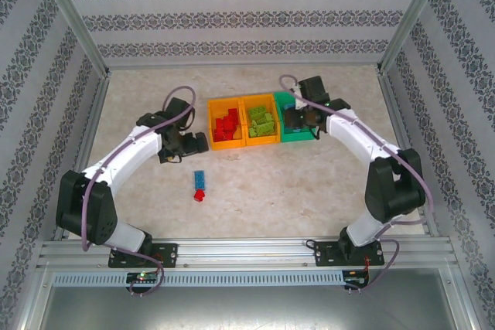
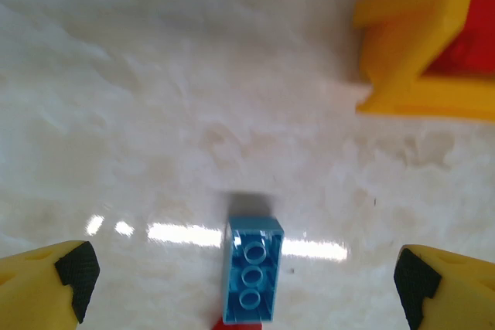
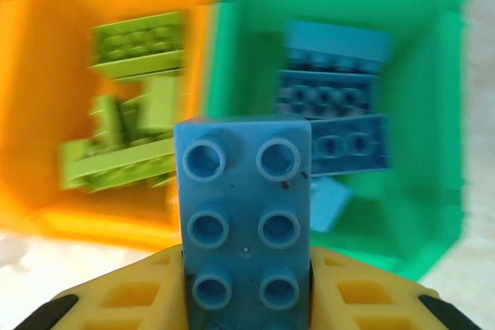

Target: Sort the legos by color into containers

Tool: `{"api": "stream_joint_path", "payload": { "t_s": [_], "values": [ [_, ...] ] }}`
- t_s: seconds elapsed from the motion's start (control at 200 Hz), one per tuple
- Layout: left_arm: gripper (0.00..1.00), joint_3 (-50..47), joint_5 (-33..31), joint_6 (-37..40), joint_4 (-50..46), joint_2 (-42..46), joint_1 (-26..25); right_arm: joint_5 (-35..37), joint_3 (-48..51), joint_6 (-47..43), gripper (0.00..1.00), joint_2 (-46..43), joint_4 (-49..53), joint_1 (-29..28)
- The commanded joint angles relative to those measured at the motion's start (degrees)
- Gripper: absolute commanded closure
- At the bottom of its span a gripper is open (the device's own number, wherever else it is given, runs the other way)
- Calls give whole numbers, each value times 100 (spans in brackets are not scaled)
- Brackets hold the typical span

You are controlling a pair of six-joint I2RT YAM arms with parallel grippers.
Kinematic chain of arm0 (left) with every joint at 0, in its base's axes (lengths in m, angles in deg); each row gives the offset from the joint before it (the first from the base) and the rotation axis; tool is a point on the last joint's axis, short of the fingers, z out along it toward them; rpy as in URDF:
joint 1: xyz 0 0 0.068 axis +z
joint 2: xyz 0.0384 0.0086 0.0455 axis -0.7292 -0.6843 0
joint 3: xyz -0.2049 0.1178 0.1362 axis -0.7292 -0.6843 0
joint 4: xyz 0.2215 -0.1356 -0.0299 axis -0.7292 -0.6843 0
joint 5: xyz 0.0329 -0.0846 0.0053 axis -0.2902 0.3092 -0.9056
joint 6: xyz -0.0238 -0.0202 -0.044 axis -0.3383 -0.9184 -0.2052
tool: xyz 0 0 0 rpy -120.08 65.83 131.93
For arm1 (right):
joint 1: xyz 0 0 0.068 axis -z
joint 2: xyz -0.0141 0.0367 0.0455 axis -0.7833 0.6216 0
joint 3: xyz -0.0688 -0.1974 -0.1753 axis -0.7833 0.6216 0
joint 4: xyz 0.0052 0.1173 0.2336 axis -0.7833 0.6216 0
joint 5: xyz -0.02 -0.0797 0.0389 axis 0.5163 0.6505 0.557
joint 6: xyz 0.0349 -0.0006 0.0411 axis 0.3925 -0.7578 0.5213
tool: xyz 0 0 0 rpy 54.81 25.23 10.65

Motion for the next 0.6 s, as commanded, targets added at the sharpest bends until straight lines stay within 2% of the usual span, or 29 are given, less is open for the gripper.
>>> {"api": "stream_joint_path", "payload": {
  "t_s": [0.0,0.23,0.425,0.595],
  "values": [
    [1,-212,-107,-6,-360,-82,-355,-311,-479,216,66,453,319,297],
    [4,-595,67,-205,-146,-140,-715,-360,-1376,188,65,1401,711,509],
    [9,-679,228,-252,-54,-336,-802,-352,-1768,237,54,1863,935,525],
    [12,-757,363,-311,-11,-558,-838,-298,-1752,283,45,1877,911,524]
  ]
}}
